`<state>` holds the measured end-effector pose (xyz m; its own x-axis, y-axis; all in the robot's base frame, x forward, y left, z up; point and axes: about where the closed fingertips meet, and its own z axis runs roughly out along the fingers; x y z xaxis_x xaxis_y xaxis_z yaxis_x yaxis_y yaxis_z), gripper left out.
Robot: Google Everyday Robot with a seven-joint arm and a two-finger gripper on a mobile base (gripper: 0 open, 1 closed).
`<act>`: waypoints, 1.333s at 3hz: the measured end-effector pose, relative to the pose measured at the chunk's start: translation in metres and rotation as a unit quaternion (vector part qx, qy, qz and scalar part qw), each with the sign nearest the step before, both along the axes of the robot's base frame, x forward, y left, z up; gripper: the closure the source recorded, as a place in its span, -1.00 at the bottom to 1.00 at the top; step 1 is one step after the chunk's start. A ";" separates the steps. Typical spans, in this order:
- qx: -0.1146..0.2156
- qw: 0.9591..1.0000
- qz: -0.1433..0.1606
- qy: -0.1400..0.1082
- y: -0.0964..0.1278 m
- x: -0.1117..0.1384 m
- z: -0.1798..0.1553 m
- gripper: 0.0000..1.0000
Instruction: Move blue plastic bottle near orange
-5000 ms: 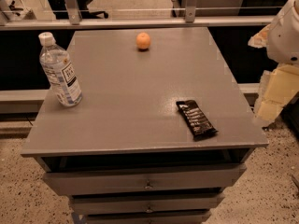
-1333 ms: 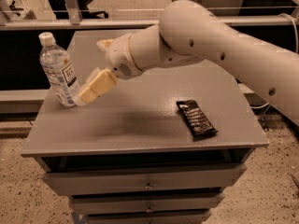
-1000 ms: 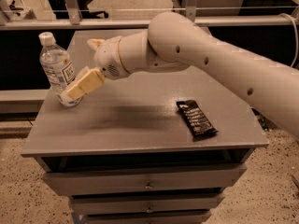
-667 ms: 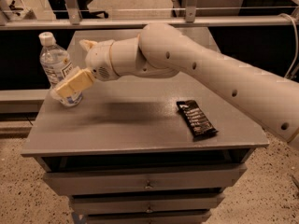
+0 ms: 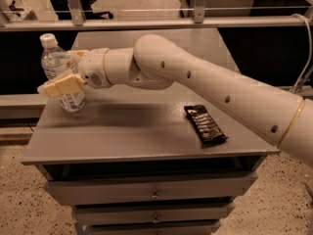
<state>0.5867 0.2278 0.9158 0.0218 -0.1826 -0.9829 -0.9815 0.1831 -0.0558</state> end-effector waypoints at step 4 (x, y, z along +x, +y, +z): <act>-0.020 0.997 -0.074 -0.007 -0.079 0.016 0.024 1.00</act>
Offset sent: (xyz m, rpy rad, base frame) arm 0.0119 -0.0609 0.0139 -0.0220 0.0287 -0.1219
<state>0.6032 0.1483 0.9403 0.0057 -0.2238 -0.9746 -0.9433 0.3223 -0.0795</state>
